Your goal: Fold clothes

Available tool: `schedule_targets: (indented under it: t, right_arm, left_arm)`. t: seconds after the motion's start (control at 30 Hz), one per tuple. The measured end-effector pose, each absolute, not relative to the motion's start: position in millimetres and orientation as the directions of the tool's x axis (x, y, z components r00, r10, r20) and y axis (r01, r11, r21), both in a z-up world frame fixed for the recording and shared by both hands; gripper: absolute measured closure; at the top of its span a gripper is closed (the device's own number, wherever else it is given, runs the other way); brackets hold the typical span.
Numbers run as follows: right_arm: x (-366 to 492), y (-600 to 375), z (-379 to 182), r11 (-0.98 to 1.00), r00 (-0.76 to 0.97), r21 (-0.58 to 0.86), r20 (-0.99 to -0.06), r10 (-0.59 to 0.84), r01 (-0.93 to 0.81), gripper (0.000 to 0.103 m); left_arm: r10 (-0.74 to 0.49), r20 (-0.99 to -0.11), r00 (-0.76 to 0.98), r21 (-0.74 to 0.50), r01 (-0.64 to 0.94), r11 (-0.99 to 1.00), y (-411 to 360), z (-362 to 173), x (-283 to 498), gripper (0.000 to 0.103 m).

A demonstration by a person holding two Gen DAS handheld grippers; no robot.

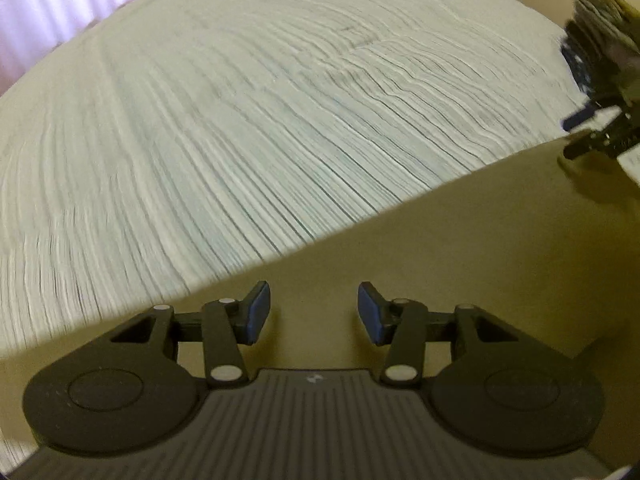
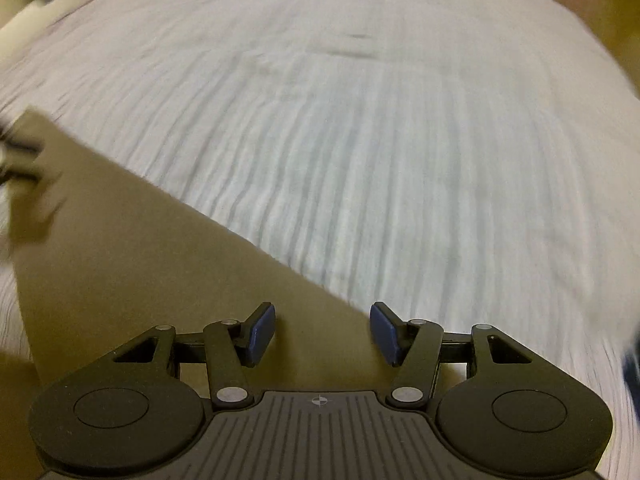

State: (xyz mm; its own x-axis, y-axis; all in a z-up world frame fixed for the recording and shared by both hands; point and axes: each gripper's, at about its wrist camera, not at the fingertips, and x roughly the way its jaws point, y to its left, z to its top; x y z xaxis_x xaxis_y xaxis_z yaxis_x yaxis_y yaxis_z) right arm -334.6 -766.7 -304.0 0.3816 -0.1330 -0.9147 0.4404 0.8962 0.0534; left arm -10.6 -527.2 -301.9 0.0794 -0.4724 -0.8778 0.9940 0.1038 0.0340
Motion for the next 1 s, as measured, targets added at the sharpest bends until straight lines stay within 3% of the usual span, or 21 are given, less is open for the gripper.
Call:
schedule_targets:
  t: [0.27,0.33,0.37,0.4,0.43,0.53,0.83,1.0]
  right_arm:
    - [-316.3,-810.8,-326.7,0.918,0.411,0.205,-0.91,0.05,0.34,0.046]
    - [-315.4,-808.1,-325.5,0.92,0.42,0.222,-0.905,0.071,0.322,0.047]
    - [-315.0,-806.2,-325.0,0.922,0.422,0.229,-0.903,0.081,0.312,0.063]
    - [-314.9,-802.7,-324.7,0.925,0.417,0.231,-0.904,0.09,0.302,0.085]
    - [-315.4,-799.1,-323.4,0.928,0.415,0.228,-0.905,0.091,0.294,0.103]
    - [-323.5,-787.1,-309.1,0.94,0.44,0.174,-0.897,0.029,0.293,0.103]
    - [-378.7,-684.3,-235.5,0.936,0.54,-0.061,-0.803,-0.252,0.347,0.103]
    - [-423.5,-586.8,-212.4,0.906,0.535,-0.136,-0.767,-0.353,0.402,0.103]
  left_arm:
    - [-0.426,-0.905,0.02,0.08,0.989,-0.123,-553.4,-324.5,20.2,0.056]
    - [-0.416,-0.909,0.017,0.089,0.984,-0.154,-551.7,-328.1,21.0,0.06]
    - [-0.412,-0.911,0.016,0.093,0.981,-0.169,-550.9,-329.8,21.4,0.064]
    - [-0.407,-0.913,0.015,0.098,0.978,-0.184,-550.0,-331.6,21.8,0.087]
    - [-0.402,-0.916,0.014,0.102,0.975,-0.199,-549.1,-333.3,22.1,0.101]
    - [-0.426,-0.904,0.027,0.126,0.971,-0.205,-539.1,-329.6,18.4,0.102]
    - [-0.611,-0.779,0.137,0.141,0.989,0.041,-419.6,-251.1,-37.6,0.101]
    - [-0.652,-0.741,0.161,0.075,0.985,0.158,-338.7,-223.3,-92.1,0.102]
